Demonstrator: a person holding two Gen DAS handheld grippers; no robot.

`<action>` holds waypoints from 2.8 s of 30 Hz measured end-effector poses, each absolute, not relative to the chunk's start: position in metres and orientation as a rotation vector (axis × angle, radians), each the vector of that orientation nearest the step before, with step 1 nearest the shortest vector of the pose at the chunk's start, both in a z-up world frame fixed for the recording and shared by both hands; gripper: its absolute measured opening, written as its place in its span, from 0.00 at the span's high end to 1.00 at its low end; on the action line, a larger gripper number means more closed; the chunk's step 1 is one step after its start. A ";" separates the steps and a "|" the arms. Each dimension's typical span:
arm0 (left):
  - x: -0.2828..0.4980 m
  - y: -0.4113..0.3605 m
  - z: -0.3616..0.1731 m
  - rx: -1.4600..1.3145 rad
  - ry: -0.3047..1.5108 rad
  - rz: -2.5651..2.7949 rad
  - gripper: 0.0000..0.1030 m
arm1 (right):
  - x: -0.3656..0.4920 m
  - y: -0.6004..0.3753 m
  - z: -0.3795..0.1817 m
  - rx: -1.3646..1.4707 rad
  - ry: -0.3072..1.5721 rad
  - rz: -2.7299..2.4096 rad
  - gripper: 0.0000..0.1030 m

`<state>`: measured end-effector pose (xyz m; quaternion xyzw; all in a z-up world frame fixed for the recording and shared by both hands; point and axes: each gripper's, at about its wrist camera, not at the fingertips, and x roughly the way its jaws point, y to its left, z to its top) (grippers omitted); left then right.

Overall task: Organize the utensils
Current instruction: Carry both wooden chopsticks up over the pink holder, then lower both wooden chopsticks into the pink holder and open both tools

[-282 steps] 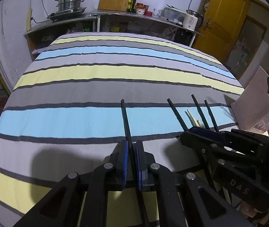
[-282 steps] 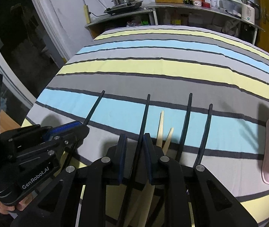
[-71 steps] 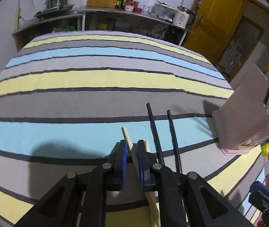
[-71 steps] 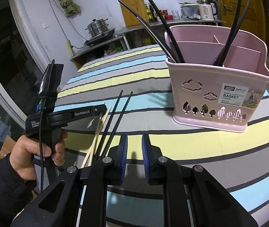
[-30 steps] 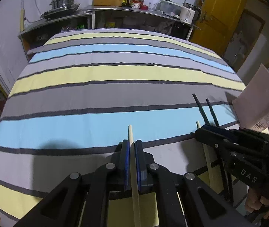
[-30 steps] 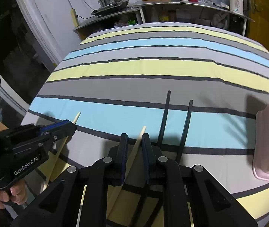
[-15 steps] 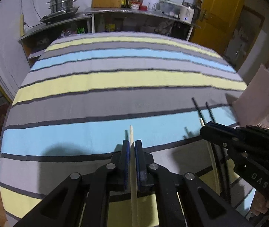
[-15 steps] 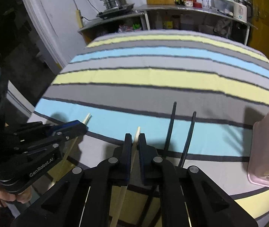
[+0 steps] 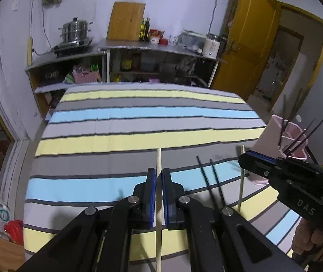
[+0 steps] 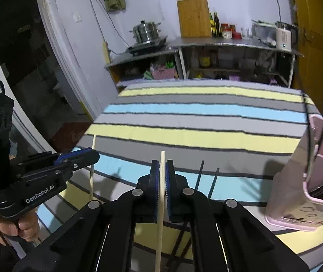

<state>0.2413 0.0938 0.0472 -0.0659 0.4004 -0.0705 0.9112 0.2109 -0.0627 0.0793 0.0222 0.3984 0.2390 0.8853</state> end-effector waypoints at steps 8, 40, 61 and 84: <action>0.227 0.086 0.076 -0.135 0.773 -0.177 0.95 | 0.188 -0.073 0.106 0.055 0.764 0.505 0.95; 0.204 -0.004 0.138 -0.103 0.698 -0.392 0.95 | 0.136 -0.162 0.174 0.091 0.589 0.397 0.95; 0.264 -0.080 0.202 -0.153 0.598 -0.513 0.95 | 0.145 -0.250 0.228 0.147 0.440 0.214 0.95; 0.318 -0.120 0.126 -0.136 0.680 -0.504 0.95 | 0.180 -0.268 0.170 0.170 0.545 0.172 0.95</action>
